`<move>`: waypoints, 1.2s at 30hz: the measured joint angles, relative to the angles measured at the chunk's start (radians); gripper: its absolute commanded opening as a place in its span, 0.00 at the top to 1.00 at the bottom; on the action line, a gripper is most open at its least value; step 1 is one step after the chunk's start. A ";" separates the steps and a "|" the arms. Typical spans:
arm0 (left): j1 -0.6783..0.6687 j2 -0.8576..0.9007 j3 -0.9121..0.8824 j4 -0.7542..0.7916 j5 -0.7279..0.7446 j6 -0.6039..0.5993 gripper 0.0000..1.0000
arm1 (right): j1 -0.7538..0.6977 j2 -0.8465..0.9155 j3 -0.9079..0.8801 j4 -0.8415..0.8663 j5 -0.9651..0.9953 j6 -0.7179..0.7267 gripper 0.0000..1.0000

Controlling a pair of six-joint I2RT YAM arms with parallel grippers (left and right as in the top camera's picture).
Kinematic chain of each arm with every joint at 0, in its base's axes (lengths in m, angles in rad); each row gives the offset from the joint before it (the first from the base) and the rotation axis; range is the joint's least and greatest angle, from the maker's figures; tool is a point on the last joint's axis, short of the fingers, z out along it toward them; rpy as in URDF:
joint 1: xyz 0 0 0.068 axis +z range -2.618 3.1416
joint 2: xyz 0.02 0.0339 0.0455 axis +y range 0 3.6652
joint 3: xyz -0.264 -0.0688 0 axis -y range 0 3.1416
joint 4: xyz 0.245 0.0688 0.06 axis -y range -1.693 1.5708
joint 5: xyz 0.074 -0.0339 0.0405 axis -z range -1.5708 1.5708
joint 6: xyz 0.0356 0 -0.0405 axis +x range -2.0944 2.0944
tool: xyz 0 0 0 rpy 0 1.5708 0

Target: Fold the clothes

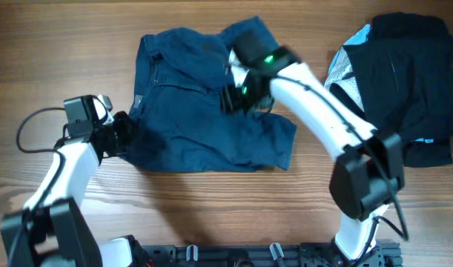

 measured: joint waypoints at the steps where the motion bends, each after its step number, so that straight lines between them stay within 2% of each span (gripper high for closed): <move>1: -0.010 -0.043 0.000 0.000 0.002 0.018 0.96 | -0.024 -0.011 0.042 0.031 0.008 -0.013 0.09; 4: -0.079 -0.127 0.002 0.011 0.006 0.076 0.96 | -0.077 -0.026 0.071 0.115 0.019 -0.044 0.07; 7: -0.164 -0.132 0.003 0.074 -0.027 0.109 0.96 | -0.117 -0.020 0.070 0.150 0.031 -0.079 0.07; 11: -0.254 -0.109 0.004 0.232 -0.072 0.131 0.96 | -0.133 -0.013 0.070 0.200 0.054 -0.123 0.19; 13: -0.278 -0.100 0.005 0.243 -0.087 0.134 0.96 | -0.133 -0.006 0.070 0.225 0.067 -0.135 0.25; 15: -0.305 -0.075 0.006 0.214 -0.105 0.134 0.96 | -0.135 0.007 0.070 0.244 0.082 -0.140 0.31; 19: -0.347 -0.004 0.007 0.108 -0.120 0.137 0.96 | -0.171 0.056 0.071 0.208 0.093 -0.085 0.30; 25: -0.384 0.060 0.007 0.040 -0.135 0.137 0.96 | -0.325 0.167 0.070 0.148 0.048 0.034 0.31; 29: -0.384 0.069 0.007 0.027 -0.135 0.137 0.96 | -0.399 0.228 0.070 0.177 -0.022 0.024 0.31; 36: -0.384 0.071 0.007 -0.024 -0.137 0.137 0.96 | -0.423 0.299 0.070 0.256 -0.047 -0.002 0.31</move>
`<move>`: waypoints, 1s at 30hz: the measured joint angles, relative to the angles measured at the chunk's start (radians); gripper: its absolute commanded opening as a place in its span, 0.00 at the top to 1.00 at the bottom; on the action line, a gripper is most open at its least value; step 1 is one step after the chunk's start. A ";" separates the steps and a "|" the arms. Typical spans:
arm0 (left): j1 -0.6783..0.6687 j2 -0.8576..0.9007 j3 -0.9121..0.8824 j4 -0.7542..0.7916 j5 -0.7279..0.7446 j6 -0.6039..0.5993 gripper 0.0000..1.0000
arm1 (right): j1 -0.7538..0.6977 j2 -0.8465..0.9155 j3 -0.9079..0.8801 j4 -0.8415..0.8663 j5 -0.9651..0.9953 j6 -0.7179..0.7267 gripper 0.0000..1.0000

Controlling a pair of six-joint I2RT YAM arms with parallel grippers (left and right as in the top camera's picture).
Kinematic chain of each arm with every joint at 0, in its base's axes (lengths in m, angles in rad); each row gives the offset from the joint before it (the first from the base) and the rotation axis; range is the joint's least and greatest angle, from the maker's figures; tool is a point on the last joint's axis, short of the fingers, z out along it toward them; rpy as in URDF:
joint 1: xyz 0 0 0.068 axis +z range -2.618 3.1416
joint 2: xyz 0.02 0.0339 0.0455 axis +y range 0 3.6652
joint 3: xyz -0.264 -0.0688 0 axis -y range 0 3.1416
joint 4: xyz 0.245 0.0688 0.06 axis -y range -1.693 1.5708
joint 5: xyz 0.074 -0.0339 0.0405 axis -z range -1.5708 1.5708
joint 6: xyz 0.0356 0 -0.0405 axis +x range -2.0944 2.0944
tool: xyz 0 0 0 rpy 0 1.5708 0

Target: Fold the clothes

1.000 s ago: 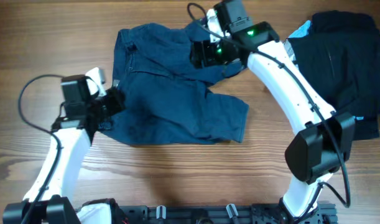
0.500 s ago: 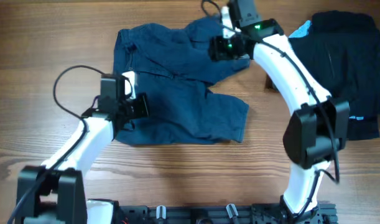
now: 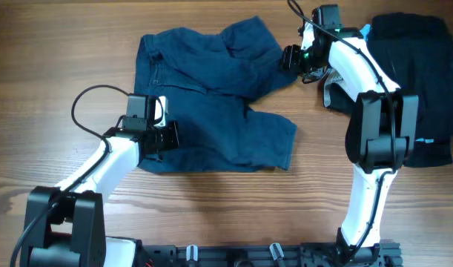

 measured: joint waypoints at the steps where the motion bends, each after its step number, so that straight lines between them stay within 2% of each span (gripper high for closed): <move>1: 0.000 0.001 0.000 -0.005 -0.008 0.000 0.96 | -0.003 0.012 0.000 0.008 0.000 -0.004 0.31; 3: 0.000 0.001 0.000 -0.007 -0.035 0.000 0.96 | -0.008 0.029 0.000 0.014 0.000 -0.011 0.32; 5: 0.000 0.007 0.000 -0.007 -0.063 0.000 0.96 | -0.010 0.032 0.000 0.022 -0.001 -0.017 0.36; 6: 0.000 0.019 -0.001 -0.006 -0.077 0.000 0.96 | -0.010 0.033 0.000 0.024 -0.001 -0.020 0.43; 11: 0.000 0.099 0.016 0.051 -0.086 -0.036 0.96 | -0.010 0.036 0.000 0.025 -0.016 -0.039 0.85; 13: 0.000 0.130 0.032 0.080 -0.074 -0.066 0.96 | -0.010 0.036 0.000 0.020 -0.025 -0.045 0.96; 20: 0.000 0.170 0.061 0.103 -0.058 -0.171 0.96 | -0.035 0.036 0.000 -0.019 -0.024 -0.033 0.96; 28: 0.000 0.172 0.061 0.107 -0.058 -0.232 0.96 | -0.130 0.036 0.000 -0.108 0.088 0.179 0.96; 29: 0.000 0.172 0.061 0.108 -0.058 -0.233 0.96 | -0.134 0.036 0.000 -0.104 0.087 0.177 0.88; 30: 0.000 0.172 0.062 0.107 -0.058 -0.234 0.96 | -0.134 0.036 0.000 -0.102 0.079 0.163 0.71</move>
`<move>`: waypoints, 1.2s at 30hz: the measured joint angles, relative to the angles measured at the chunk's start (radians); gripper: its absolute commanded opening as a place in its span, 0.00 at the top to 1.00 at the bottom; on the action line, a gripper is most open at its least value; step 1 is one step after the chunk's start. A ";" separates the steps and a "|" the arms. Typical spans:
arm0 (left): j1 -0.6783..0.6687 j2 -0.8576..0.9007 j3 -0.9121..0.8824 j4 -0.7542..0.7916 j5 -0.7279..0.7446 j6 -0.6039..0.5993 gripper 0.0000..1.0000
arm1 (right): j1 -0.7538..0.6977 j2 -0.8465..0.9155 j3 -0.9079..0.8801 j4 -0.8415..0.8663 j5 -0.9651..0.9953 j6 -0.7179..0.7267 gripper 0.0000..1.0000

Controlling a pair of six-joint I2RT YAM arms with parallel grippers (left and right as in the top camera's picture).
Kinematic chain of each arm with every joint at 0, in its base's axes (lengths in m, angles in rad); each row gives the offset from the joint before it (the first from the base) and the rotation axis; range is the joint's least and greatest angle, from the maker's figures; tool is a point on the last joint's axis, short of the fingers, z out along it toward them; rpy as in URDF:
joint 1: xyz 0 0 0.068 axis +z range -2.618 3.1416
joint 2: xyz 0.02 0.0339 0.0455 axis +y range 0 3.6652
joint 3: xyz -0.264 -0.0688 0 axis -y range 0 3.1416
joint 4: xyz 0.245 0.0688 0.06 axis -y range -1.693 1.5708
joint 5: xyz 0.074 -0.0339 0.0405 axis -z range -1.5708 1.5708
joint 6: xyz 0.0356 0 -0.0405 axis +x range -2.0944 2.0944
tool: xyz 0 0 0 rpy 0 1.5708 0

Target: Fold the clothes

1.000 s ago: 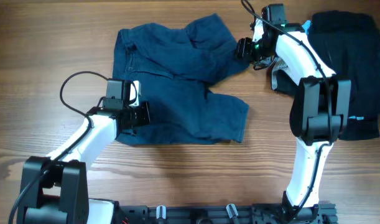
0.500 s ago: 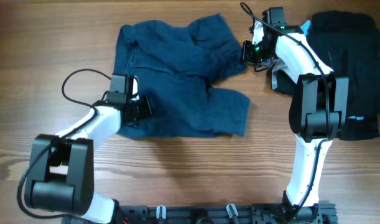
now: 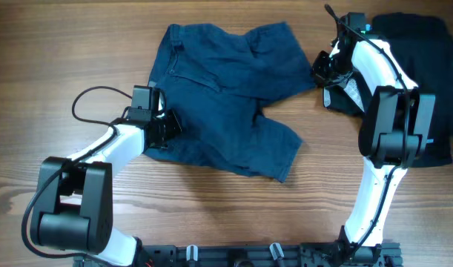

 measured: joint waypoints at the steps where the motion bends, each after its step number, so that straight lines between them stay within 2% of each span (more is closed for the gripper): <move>1: 0.000 0.000 0.000 0.000 0.000 0.000 0.96 | 0.000 0.000 0.000 0.000 -0.007 -0.010 0.58; 3: 0.000 0.000 0.000 0.000 0.000 0.000 0.96 | 0.000 0.000 0.006 -0.001 -0.051 -0.061 0.34; 5: 0.000 0.000 0.003 -0.005 -0.001 0.000 0.96 | 0.001 -0.001 0.018 -0.016 -0.085 -0.098 0.21; 6: 0.000 -0.001 0.009 -0.014 -0.002 0.000 0.96 | 0.001 -0.003 0.022 -0.033 -0.101 -0.122 0.11; 8: 0.001 -0.005 0.027 -0.047 -0.009 -0.001 0.95 | 0.002 -0.032 0.028 -0.077 -0.129 -0.158 0.08; 9: 0.003 -0.009 0.036 -0.074 -0.016 -0.001 0.82 | 0.002 -0.060 0.028 -0.098 -0.143 -0.173 0.08; 11: 0.010 -0.021 0.045 -0.123 -0.038 0.006 0.66 | 0.008 -0.111 0.032 -0.135 -0.161 -0.199 0.15; 12: 0.017 -0.034 0.052 -0.145 -0.051 0.004 0.60 | 0.022 -0.159 0.039 -0.159 -0.172 -0.217 0.33; 14: 0.037 -0.063 0.071 -0.168 -0.074 0.027 0.57 | 0.060 -0.200 0.056 -0.174 -0.181 -0.233 0.73; 16: 0.061 -0.091 0.110 -0.175 -0.087 0.039 0.57 | 0.124 -0.214 0.060 -0.179 -0.188 -0.241 0.91; 17: 0.074 -0.105 0.133 -0.174 -0.091 0.045 0.57 | 0.160 -0.214 0.060 -0.180 -0.190 -0.240 0.96; 23: 0.153 -0.129 0.240 -0.145 -0.101 0.094 0.61 | 0.412 -0.197 0.058 -0.118 -0.136 -0.156 0.96; 28: 0.264 -0.129 0.270 -0.135 -0.081 0.099 0.64 | 0.559 -0.090 0.057 -0.088 -0.078 -0.109 0.96; 36: 0.479 -0.129 0.327 -0.129 0.025 0.099 0.66 | 0.670 0.008 0.055 -0.104 0.049 -0.119 0.96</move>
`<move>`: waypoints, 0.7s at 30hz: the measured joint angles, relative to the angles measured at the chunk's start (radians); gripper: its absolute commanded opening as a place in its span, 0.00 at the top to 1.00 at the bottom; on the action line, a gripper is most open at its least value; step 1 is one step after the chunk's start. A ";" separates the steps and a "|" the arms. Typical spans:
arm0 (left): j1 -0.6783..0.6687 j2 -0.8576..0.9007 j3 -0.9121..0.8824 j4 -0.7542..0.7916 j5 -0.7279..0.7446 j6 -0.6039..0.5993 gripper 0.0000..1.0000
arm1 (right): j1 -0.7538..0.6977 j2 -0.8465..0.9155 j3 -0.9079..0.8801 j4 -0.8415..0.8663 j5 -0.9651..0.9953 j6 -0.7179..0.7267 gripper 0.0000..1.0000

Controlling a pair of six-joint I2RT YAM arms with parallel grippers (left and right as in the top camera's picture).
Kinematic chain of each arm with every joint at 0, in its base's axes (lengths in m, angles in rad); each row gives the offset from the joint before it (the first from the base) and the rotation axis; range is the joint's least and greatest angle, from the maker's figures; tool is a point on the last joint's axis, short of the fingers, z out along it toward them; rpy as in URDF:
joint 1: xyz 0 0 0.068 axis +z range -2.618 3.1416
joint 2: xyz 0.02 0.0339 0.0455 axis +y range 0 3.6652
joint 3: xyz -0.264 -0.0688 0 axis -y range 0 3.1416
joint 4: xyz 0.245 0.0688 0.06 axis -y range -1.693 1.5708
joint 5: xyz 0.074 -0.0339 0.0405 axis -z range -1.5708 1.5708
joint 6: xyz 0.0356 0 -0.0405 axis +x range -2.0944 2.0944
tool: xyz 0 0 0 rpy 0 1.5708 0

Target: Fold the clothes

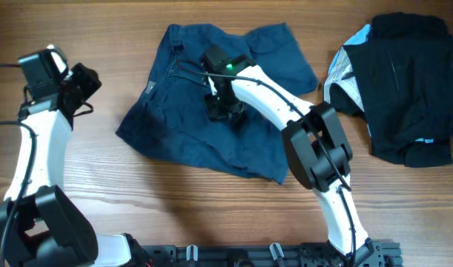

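Note:
Dark blue shorts (211, 126) lie spread out, slightly crumpled, in the middle of the table, waistband to the left and both legs to the right. My right gripper (225, 111) points down onto the middle of the shorts; the wrist hides its fingers. My left gripper (86, 78) is off the cloth at the far left, over bare wood, its fingers apart with nothing between them.
A crumpled black garment (408, 74) with a pale grey lining (340, 73) lies at the right edge of the wooden table (100, 193). The left arm's cable (4, 122) loops at the far left. A dark rail (270, 252) runs along the front edge.
My left gripper has left the shorts' left edge and now stands open far to the left. The right gripper has gone from the right leg's hem to the shorts' middle.
First my left gripper was at the shorts' left edge and the right over their middle. Then the right was at the upper right leg's edge. Then the shorts lay shifted rightward, turned and flatter. Now both grippers are off the edges.

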 measured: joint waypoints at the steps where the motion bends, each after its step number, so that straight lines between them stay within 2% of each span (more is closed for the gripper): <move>1: 0.011 0.000 0.000 0.000 0.004 0.000 0.66 | 0.009 0.002 0.000 -0.005 0.013 -0.008 0.96; 7: 0.056 0.000 0.000 0.008 0.014 0.000 0.64 | 0.088 0.016 0.002 -0.048 0.080 -0.107 0.96; 12: 0.058 0.000 0.000 0.009 0.013 0.015 0.63 | 0.193 0.016 0.004 -0.158 0.129 -0.178 0.96; 15: 0.060 0.000 0.000 0.008 0.013 0.024 0.65 | 0.247 0.017 0.003 -0.205 0.138 -0.183 0.96; 19: 0.068 0.000 0.000 0.008 0.013 0.030 0.69 | 0.242 0.016 0.003 -0.207 0.113 -0.146 0.96; 21: 0.068 0.000 0.000 0.008 0.026 0.032 0.74 | 0.215 0.005 0.003 -0.199 0.092 -0.119 0.89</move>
